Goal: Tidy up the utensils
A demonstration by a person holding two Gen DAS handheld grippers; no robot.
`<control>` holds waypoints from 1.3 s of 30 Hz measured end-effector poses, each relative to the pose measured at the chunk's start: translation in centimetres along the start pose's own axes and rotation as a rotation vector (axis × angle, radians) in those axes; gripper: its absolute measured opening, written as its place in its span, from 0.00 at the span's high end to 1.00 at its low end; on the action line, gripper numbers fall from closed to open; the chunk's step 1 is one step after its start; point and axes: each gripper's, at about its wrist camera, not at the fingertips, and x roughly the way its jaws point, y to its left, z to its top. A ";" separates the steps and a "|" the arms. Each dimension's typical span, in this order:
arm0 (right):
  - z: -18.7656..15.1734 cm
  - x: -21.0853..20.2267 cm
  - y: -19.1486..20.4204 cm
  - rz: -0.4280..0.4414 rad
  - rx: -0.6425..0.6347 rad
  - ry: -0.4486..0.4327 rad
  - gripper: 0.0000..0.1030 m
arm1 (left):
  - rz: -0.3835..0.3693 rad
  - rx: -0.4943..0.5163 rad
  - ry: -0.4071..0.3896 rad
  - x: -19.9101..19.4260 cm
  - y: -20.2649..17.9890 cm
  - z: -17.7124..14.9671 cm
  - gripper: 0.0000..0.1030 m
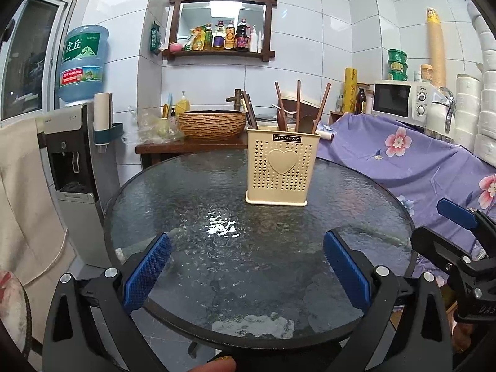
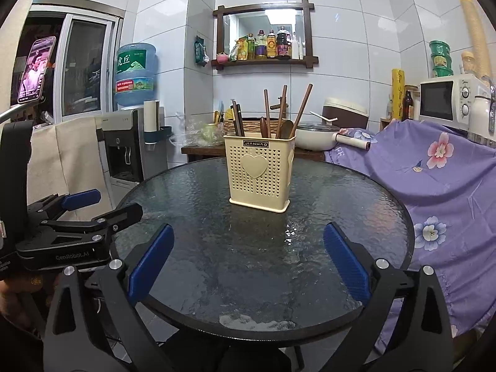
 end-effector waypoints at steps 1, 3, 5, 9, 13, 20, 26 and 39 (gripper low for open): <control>0.0 -0.1 -0.1 0.000 0.002 -0.002 0.07 | 0.007 0.001 0.001 -0.1 0.0 0.0 0.06; 0.1 -0.2 -0.1 0.001 0.005 -0.005 0.07 | 0.023 -0.005 0.004 -0.2 0.1 0.0 0.06; 0.1 -0.3 -0.1 0.002 0.006 -0.008 0.07 | 0.034 -0.007 0.001 -0.3 0.1 0.0 0.06; 0.0 -0.3 -0.1 0.004 0.007 -0.009 0.07 | 0.041 0.002 0.009 -0.4 0.1 0.0 0.06; 0.1 -0.3 -0.1 0.005 0.008 -0.009 0.07 | 0.041 -0.005 0.013 -0.4 0.3 0.0 0.06; 0.1 -0.2 0.0 0.007 0.010 -0.005 0.07 | 0.048 -0.005 0.011 -0.4 0.4 0.2 0.06; 0.0 -0.1 -0.2 0.009 0.022 -0.006 0.07 | 0.053 0.007 0.020 -0.2 0.1 0.1 0.06; 0.0 0.2 -0.2 0.007 0.019 0.001 0.07 | 0.063 0.004 0.020 0.0 0.1 0.2 0.06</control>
